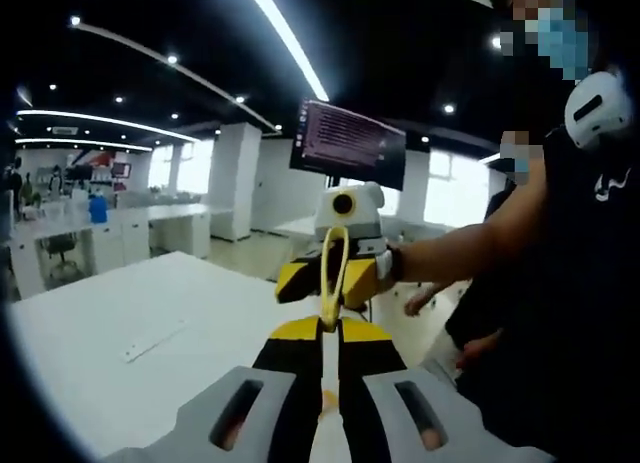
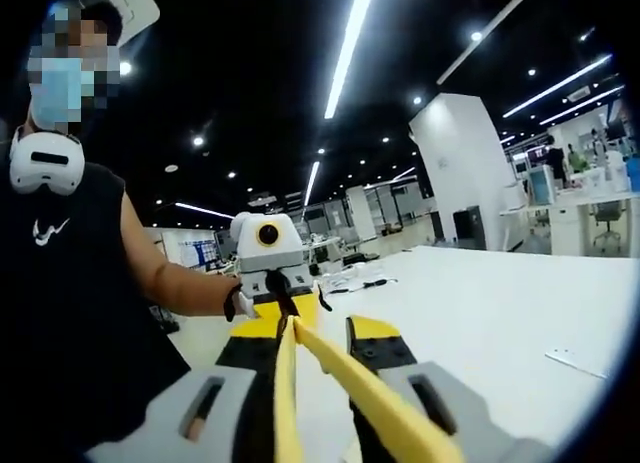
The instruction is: Place the target food into the container with the food tongs after gripping and lifting it, then release it inside without dropping or visibly crushing the food.
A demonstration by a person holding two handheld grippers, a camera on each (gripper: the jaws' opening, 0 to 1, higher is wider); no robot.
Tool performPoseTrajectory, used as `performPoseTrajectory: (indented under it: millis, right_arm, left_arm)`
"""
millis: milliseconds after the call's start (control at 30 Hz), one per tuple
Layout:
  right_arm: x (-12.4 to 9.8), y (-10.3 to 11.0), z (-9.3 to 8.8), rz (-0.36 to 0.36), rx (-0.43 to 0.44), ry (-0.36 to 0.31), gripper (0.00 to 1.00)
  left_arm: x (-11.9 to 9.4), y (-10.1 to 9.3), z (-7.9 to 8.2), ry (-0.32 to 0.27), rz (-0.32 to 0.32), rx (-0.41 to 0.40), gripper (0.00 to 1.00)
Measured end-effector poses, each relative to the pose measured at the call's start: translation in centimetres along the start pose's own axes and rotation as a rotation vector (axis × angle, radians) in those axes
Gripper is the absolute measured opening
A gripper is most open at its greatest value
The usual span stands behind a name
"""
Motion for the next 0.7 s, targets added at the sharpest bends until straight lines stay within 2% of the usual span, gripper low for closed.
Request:
performPoseTrajectory:
  millis: [167, 233, 333, 700]
  right_arm:
    - [0.29, 0.16, 0.01, 0.01, 0.004, -0.002, 0.21]
    - [0.46, 0.39, 0.05, 0.008, -0.04, -0.001, 0.21]
    - [0.56, 0.56, -0.03, 0.034, -0.024, 0.006, 0.2]
    - [0.45, 0.61, 0.5, 0.04, -0.033, 0.034, 0.21]
  left_arm:
    - [-0.03, -0.12, 0.12, 0.011, -0.006, -0.005, 0.0]
    - [-0.17, -0.01, 0.08, 0.016, -0.005, -0.009, 0.0]
    - [-0.71, 0.19, 0.17, 0.0, -0.017, -0.053, 0.01]
    - [-0.51, 0.22, 0.59, 0.006, -0.018, -0.057, 0.05]
Point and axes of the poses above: the point that each gripper's makers call its tool centre point, and the gripper's own axes: x roughly forward along the fingers, y roughly to its left, z roughly out of its top, the point moved 9 cm from there along -x, roughly backward along the fingers, and after that the axes turned 7 degrees about -x, right-handed, at the moved point
